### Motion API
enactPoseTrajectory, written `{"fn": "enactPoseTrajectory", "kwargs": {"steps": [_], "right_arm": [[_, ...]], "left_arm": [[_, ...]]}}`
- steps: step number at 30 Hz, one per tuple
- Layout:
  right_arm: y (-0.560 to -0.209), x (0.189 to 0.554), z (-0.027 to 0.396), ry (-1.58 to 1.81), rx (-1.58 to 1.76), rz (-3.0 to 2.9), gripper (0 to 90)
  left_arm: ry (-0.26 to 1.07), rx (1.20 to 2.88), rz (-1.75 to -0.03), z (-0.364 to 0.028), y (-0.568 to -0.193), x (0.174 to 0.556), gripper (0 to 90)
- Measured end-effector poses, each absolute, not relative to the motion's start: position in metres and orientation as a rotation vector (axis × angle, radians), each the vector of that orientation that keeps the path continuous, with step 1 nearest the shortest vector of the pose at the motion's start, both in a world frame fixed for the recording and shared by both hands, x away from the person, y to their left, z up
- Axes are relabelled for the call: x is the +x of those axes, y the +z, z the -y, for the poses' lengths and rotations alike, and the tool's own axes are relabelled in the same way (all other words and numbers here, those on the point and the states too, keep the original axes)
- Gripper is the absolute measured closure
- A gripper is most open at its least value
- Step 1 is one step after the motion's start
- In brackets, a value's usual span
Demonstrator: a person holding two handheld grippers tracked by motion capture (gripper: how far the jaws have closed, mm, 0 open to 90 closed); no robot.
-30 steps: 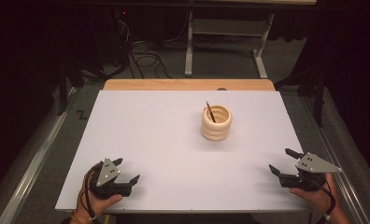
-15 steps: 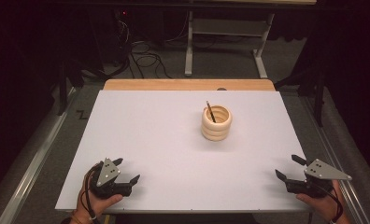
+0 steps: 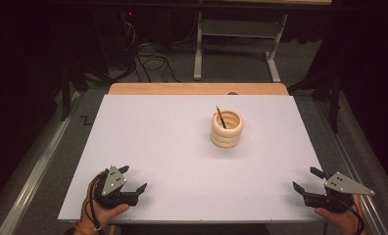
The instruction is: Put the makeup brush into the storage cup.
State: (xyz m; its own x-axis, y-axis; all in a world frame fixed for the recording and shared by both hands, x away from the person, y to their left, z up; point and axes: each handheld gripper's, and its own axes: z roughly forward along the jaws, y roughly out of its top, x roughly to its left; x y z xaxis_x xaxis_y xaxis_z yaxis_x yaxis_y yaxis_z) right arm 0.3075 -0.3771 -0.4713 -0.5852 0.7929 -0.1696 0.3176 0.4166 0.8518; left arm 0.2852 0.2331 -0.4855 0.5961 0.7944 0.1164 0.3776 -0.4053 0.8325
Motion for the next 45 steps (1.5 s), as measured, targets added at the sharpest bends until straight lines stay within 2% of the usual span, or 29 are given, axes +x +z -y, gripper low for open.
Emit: {"fn": "enactPoseTrajectory", "kwargs": {"steps": [45], "right_arm": [[-0.4657,0.3,0.3801,1.152,0.971,-2.041,20.7]], "left_arm": [[0.655,2.001,-0.921,-0.2332,-0.4843,0.2856,17.8]]}}
